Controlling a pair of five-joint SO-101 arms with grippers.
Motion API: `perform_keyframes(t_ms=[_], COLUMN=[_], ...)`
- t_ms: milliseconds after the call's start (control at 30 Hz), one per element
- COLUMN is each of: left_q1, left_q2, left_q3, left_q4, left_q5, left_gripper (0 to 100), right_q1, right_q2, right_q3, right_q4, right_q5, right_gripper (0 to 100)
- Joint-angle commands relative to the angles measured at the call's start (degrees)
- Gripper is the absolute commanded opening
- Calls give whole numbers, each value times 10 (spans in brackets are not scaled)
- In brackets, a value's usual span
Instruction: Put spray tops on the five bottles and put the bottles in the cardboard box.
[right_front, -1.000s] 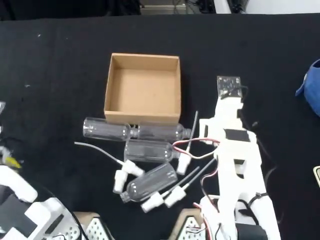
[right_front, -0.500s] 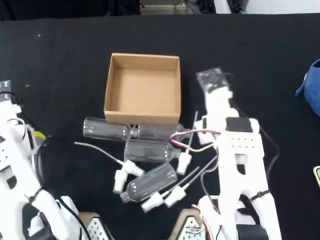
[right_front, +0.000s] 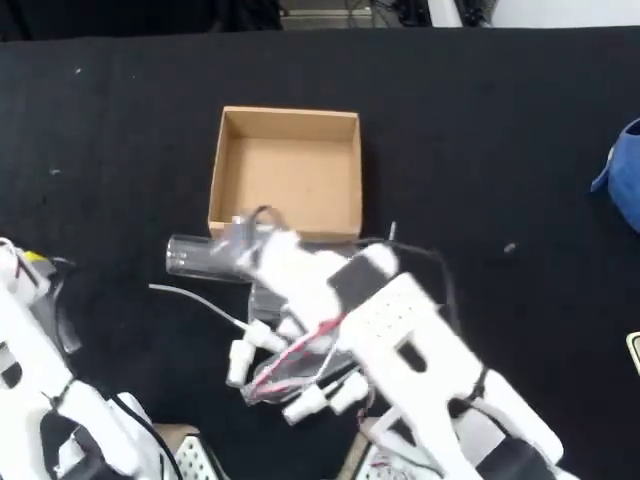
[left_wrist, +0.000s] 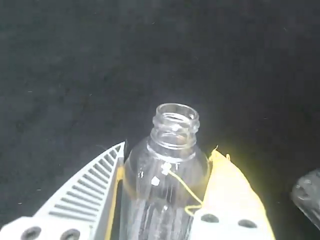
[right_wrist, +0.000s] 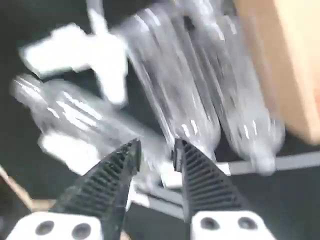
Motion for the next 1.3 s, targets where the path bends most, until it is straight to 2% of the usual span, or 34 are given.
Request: perform_keyframes(t_ms=[0, 133, 233, 467, 900, 1267], left_q1=[-23, -29, -39, -37, -38, -38], left_q2=[49, 80, 80, 80, 80, 80], left_q3=[-22, -41, -41, -36, -36, -36], left_q4=[-23, -18, -18, -18, -18, -18], left_q5=[7, 11, 38, 40, 40, 40], left_gripper=[29, 29, 29, 29, 29, 29], right_q1=[-69, -70, -76, -120, -150, -172], right_q2=[-10, 58, 115, 210, 196, 197], right_q3=[29, 32, -10, -76, -79, -3], right_q4=[-112, -181, -184, -185, -171, -290], right_q5=[-48, -71, -98, -136, -143, -138], right_gripper=[157, 174, 173, 173, 173, 173])
